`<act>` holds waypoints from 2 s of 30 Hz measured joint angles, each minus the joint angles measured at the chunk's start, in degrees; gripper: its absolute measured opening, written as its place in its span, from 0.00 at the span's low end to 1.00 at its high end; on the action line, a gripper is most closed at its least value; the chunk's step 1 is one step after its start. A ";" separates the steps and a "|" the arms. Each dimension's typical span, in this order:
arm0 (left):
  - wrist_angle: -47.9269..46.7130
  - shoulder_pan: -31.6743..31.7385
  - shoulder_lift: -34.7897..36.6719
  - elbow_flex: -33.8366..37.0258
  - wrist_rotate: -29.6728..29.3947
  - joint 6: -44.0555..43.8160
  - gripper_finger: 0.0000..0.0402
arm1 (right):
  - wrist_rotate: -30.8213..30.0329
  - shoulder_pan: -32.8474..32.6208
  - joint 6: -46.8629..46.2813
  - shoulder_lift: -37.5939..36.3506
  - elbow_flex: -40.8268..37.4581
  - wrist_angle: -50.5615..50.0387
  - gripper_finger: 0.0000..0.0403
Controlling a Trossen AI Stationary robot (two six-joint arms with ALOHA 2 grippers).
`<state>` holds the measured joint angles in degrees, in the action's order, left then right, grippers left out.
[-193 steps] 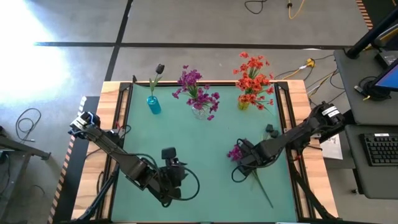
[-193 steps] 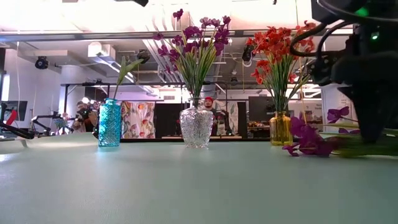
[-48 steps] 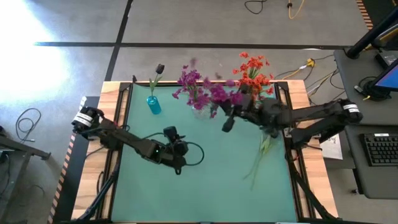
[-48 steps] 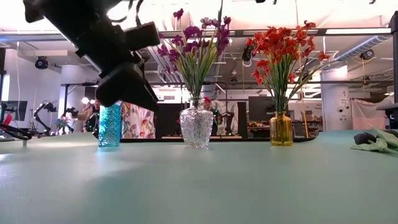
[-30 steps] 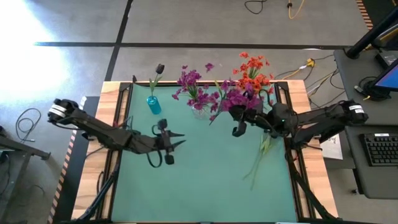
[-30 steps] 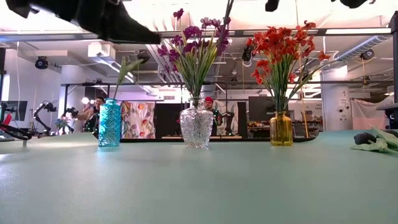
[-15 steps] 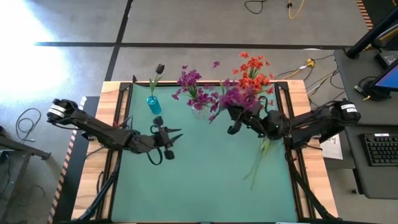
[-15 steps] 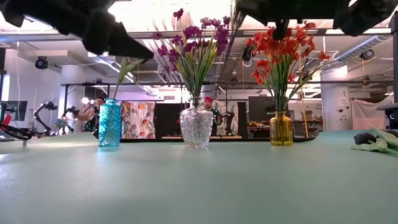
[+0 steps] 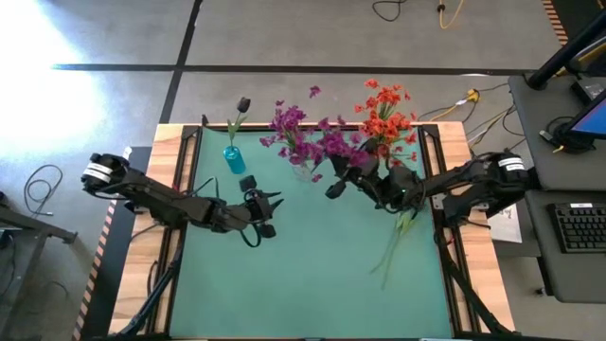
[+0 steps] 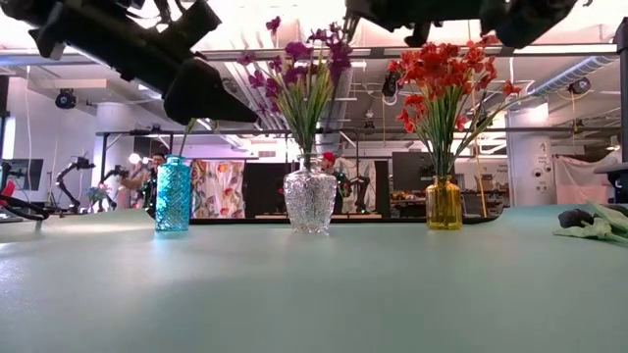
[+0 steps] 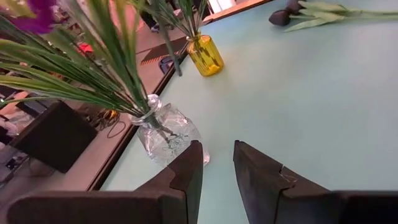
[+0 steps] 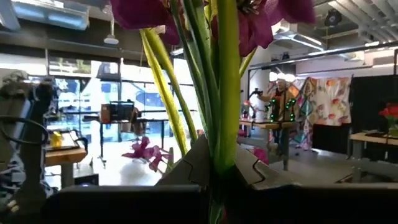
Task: Sort flowers into vase by color
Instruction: Put the violet flowers into the transparent flower vase
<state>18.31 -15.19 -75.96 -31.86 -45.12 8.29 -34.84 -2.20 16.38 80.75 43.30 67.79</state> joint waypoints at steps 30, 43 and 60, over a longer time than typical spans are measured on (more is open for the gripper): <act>0.13 0.25 -1.20 0.00 -0.83 -3.46 0.19 | -4.23 5.09 2.37 10.25 9.93 -0.34 0.03; 0.11 0.25 -1.20 0.05 -0.83 -4.33 0.19 | -4.23 6.99 -3.20 10.25 9.89 -4.93 0.03; 0.04 0.32 -1.20 0.07 -0.83 -4.30 0.19 | -4.24 7.02 -6.91 10.25 9.88 -11.79 0.03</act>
<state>18.35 -14.87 -77.17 -31.79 -45.95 4.00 -39.09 4.82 9.47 91.00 53.17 56.00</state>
